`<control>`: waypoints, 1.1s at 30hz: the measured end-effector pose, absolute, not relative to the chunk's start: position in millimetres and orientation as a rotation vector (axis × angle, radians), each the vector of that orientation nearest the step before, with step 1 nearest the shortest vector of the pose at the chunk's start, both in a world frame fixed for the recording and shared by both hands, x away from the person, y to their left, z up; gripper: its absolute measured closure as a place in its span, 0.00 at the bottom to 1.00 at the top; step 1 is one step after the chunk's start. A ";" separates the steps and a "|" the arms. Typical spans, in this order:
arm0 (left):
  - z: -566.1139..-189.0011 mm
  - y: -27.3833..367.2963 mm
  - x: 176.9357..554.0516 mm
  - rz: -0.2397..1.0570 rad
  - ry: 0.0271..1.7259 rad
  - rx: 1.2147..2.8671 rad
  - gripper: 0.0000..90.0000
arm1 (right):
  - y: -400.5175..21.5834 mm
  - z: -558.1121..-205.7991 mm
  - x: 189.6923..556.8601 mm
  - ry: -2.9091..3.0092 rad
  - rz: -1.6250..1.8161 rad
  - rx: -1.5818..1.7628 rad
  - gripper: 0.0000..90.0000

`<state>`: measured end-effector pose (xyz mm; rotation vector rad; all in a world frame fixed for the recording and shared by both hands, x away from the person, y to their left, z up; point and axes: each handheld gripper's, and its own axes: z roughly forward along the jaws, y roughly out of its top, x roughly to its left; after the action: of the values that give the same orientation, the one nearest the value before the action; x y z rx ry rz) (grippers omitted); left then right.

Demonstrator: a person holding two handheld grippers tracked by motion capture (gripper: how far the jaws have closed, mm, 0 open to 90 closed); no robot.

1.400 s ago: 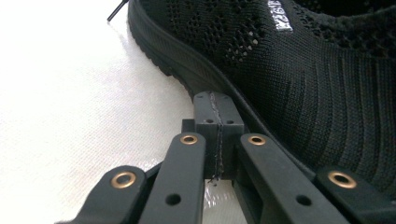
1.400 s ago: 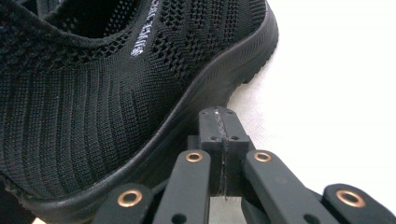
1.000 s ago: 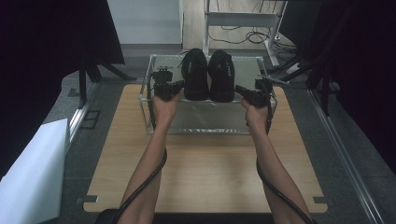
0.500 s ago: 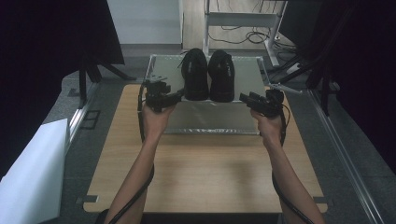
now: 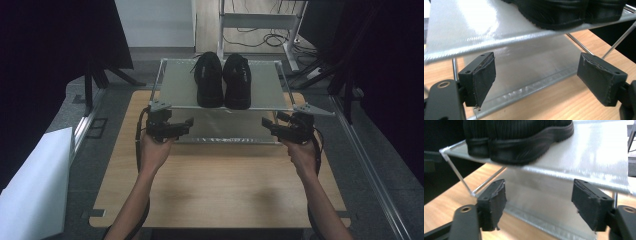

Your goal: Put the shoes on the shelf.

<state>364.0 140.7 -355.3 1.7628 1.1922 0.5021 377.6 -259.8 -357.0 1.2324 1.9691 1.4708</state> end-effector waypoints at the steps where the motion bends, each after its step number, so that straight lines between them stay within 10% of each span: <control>1: -355.8 141.8 361.0 0.505 1.193 1.763 0.16 | -260.9 -358.4 375.0 1.981 1.464 1.230 0.26; 11: -367.5 147.1 329.6 0.566 1.139 1.850 0.00 | -275.0 -374.0 340.7 2.086 1.376 1.140 0.15; 33: -404.6 153.9 278.3 0.580 1.078 1.915 0.00 | -311.5 -407.3 290.6 2.145 1.265 1.144 0.00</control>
<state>278.3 153.9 -404.6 1.9154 1.0782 0.5797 290.6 -311.5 -407.3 1.1438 2.1452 1.2646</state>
